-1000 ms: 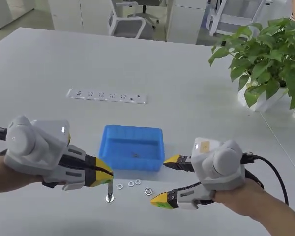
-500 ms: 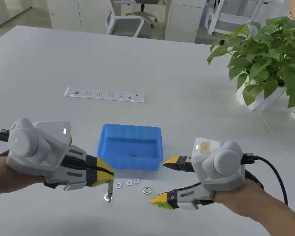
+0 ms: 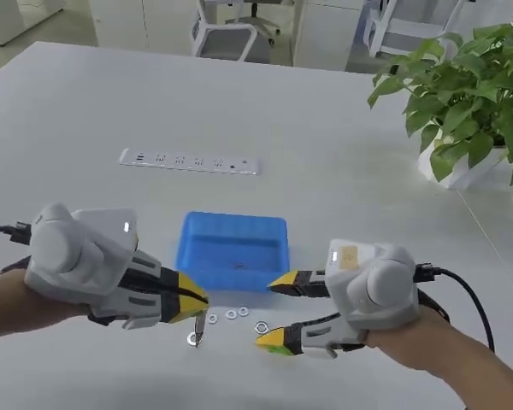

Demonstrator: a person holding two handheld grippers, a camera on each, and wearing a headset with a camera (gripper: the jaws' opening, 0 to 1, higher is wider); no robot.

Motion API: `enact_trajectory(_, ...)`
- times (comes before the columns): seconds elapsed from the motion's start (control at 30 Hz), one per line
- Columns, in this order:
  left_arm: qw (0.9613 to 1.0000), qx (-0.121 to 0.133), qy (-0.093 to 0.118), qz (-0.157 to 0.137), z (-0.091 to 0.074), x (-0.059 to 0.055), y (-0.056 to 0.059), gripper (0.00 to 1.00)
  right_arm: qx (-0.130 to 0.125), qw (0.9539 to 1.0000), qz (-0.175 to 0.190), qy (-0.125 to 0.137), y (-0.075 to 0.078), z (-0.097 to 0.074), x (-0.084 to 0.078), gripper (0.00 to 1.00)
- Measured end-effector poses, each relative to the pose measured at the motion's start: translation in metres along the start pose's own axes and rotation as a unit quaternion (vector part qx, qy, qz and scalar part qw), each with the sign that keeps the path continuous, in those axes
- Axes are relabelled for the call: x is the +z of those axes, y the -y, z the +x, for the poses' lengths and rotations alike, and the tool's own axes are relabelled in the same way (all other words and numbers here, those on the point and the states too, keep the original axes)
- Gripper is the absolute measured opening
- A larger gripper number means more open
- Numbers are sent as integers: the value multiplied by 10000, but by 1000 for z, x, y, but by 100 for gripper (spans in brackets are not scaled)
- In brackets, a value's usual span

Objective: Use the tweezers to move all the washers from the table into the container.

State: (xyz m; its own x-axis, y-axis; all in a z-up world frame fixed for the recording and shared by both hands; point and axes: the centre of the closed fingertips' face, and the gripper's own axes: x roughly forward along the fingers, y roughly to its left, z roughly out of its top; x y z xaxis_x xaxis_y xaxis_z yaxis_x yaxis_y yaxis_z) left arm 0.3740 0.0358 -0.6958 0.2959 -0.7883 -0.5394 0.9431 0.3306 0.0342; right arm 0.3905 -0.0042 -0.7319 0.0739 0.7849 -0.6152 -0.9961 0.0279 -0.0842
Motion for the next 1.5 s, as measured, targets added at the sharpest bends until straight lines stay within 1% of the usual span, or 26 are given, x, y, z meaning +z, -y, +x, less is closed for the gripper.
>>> enact_trajectory(0.17,10000,22,-7,-59,-1,-2,-2,5,221,9996,-154,34,-5,14,8,38)
enact_trajectory(0.33,10000,-3,-12,-85,-1,-2,-1,5,460,9986,-266,61,-10,30,13,34)
enact_trajectory(0.43,10000,-34,-20,-81,-1,-2,0,5,555,9979,-340,43,-11,37,16,32)
enact_trajectory(0.53,10000,-42,-21,-80,0,-2,1,5,695,9966,-436,6,-13,46,19,31)
enact_trajectory(0.7,9999,-57,-34,-77,-1,-2,2,5,929,9935,-658,-85,-18,60,20,27)
enact_trajectory(0.9,9999,-45,-32,-151,-3,-2,1,5,1144,9900,-815,-134,-24,72,21,22)
enact_trajectory(1.07,9998,-56,-35,-169,-4,-3,2,5,1272,9869,-957,-243,-26,80,19,16)
enact_trajectory(1.13,9998,-55,-30,-191,-4,-3,2,5,1384,9838,-1090,-328,-29,82,16,14)
enact_trajectory(1.2,9998,-37,-29,-202,-4,-3,1,5,1453,9819,-1166,-346,-31,83,15,12)
enact_trajectory(1.37,9997,-26,-31,-231,-5,-5,0,5,1481,9814,-1175,-331,-32,84,15,10)
enact_trajectory(1.5,9997,-18,-26,-251,-6,-6,0,5,1464,9822,-1135,-312,-33,84,15,9)
